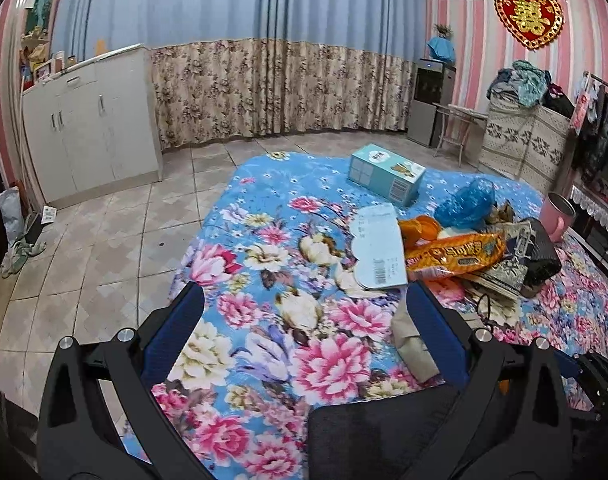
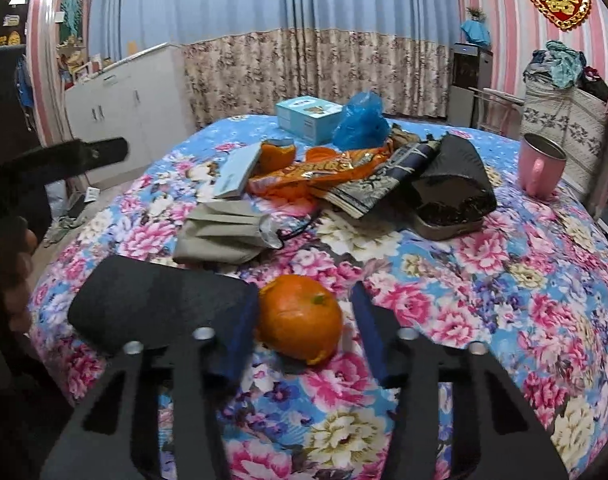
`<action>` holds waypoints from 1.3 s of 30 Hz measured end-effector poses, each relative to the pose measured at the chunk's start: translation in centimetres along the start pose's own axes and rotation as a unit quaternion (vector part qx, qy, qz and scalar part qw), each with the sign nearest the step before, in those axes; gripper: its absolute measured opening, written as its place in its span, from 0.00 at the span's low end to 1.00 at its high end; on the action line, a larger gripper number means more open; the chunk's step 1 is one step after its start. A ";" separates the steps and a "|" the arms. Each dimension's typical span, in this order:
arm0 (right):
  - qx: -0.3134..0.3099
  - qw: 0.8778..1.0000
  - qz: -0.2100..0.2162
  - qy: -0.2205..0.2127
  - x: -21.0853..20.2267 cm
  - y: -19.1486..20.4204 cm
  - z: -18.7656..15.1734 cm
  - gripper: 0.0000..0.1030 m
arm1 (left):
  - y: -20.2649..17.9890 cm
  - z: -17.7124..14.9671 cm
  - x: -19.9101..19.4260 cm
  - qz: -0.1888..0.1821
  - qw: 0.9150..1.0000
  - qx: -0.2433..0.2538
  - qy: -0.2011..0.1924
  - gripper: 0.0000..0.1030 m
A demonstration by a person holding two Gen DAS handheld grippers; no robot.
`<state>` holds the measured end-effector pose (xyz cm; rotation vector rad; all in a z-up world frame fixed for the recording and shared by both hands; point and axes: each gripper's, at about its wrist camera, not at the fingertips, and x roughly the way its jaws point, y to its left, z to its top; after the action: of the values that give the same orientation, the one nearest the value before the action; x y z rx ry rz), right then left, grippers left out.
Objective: Collect trash
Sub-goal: 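Close the right gripper on the orange while the left gripper grasps the grey cloth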
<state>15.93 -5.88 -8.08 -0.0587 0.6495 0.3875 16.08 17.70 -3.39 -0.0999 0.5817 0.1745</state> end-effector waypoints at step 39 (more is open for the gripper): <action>0.092 0.990 -0.096 -0.055 -4.9 -8.4 -0.6 0.32 | -8.4 -1.9 5.6 -0.089 0.987 0.017 0.132 0.04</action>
<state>15.13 -15.42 -6.23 0.0744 0.5626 0.1429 21.23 9.92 -7.70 -0.1416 0.8356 -0.0234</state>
